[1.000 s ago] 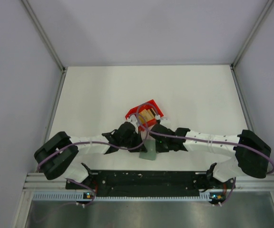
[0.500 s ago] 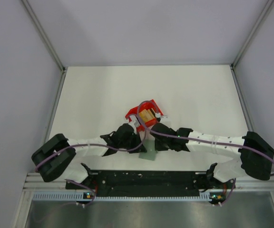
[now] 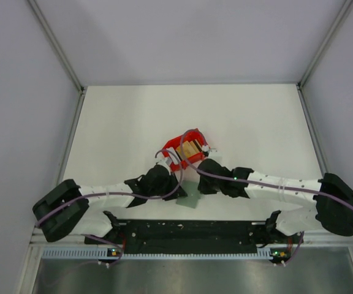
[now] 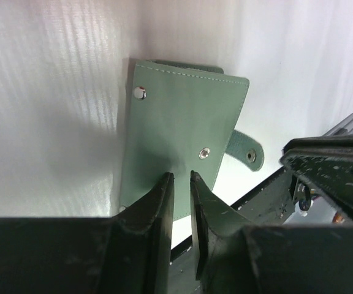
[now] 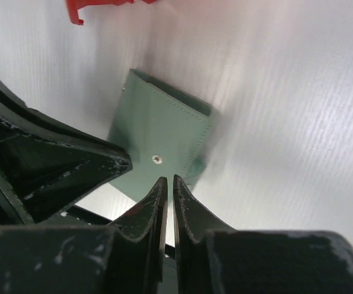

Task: Put the credit cards into the card holder
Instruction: Close the card holder at the center of the board.

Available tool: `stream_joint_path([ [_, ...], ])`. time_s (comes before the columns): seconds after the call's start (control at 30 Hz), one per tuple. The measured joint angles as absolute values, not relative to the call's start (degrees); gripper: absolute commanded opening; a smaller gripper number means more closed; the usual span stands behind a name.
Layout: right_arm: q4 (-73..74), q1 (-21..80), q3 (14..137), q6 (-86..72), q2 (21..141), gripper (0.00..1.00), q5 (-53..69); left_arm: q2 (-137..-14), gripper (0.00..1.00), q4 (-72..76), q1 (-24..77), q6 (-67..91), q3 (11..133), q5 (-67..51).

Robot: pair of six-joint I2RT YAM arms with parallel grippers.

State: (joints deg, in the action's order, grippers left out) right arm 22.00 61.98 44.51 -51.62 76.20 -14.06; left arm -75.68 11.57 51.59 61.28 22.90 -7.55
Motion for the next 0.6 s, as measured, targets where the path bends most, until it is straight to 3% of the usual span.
stream_joint_path([
  [0.2,22.13,55.07,42.76,-48.90,72.93,0.09,-12.88,-68.69,0.39,4.99,51.70,58.78,22.87,-2.79],
  [0.6,18.59,51.62,57.10,-41.04,92.49,0.09,-7.70,-62.61,0.43,-3.20,51.70,57.36,21.65,3.90],
])
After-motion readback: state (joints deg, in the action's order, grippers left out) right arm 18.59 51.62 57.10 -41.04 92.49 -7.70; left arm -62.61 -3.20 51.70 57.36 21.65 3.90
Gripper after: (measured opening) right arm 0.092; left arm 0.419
